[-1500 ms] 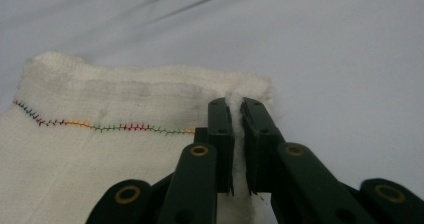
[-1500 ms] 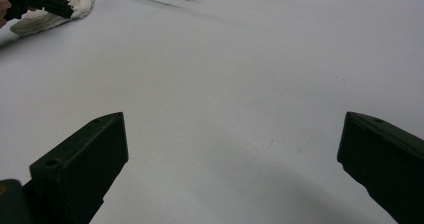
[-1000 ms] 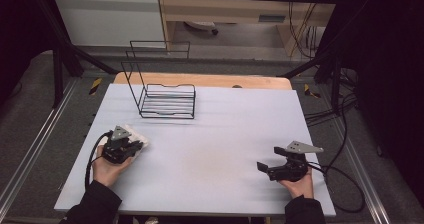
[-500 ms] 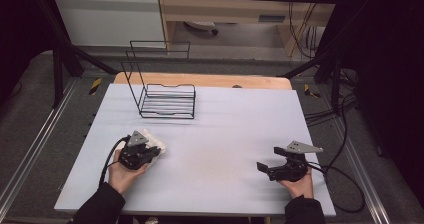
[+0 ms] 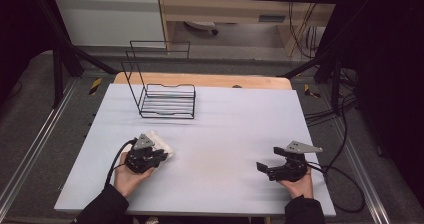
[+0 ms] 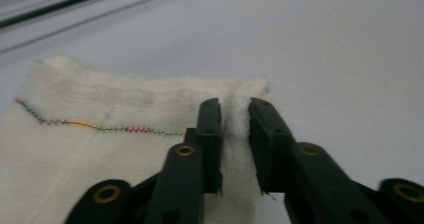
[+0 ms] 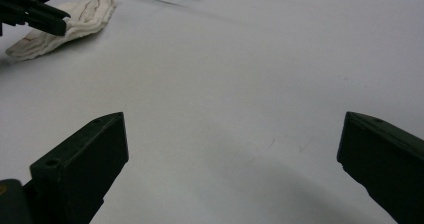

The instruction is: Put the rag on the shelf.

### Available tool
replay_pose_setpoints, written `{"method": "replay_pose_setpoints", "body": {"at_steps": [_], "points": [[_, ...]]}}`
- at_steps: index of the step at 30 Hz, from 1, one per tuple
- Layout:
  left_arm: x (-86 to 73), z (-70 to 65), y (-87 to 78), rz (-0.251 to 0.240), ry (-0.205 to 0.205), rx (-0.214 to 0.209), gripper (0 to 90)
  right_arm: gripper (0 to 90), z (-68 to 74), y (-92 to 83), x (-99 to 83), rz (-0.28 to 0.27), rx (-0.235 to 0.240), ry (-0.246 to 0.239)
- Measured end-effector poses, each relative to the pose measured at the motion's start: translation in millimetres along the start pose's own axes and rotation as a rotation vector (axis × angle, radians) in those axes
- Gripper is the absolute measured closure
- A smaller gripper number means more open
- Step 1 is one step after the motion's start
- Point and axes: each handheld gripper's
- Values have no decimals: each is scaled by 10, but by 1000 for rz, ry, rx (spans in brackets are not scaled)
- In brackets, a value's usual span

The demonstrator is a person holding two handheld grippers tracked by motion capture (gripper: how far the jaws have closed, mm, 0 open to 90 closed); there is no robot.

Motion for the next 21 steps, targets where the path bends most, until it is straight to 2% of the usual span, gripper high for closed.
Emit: {"method": "replay_pose_setpoints", "body": {"at_steps": [1, 2, 4, 5, 8, 9, 10, 11, 12, 15, 17, 19, 21], "points": [[19, 17, -43, -11, -5, -6, 616, 5, 1, 1, 0, -1, 1, 0], [37, 43, -91, -22, -13, -4, 616, 5, 1, 1, 0, -1, 1, 0], [56, 119, -194, -58, -10, 27, 490, 5, 6, 6, 0, 0, 3, 3], [63, 174, -239, -62, -15, 40, 490, 5, 6, 6, 0, 0, 3, 3], [52, 376, -367, -80, -61, 61, 384, 5, 15, 18, 11, 2, 2, 0], [44, 442, -407, -86, -75, 76, 384, 5, 15, 18, 11, 2, 2, 0], [29, 566, -475, -91, -103, 99, 370, 5, 25, 30, 17, 5, 6, 1], [29, 566, -475, -91, -103, 99, 359, 5, 30, 38, 18, 7, 5, -1], [22, 626, -504, -89, -114, 114, 359, 5, 30, 38, 18, 7, 5, -1], [-2, 801, -555, -77, -170, 144, 351, 5, 45, 53, 25, 10, 9, -1], [-22, 903, -559, -64, -198, 179, 361, 5, 51, 61, 34, 9, 10, -7], [-47, 996, -550, -51, -235, 193, 399, 5, 59, 74, 41, 9, 12, -6], [-63, 1047, -534, -46, -250, 216, 425, 5, 71, 93, 54, 14, 16, -10]]}}
Point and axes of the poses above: each handheld gripper's, and its own axes: y roughly forward along the jaws, x roughly out of its top, z roughly to its left, and after that the axes turned 15 degrees about -y, right-handed
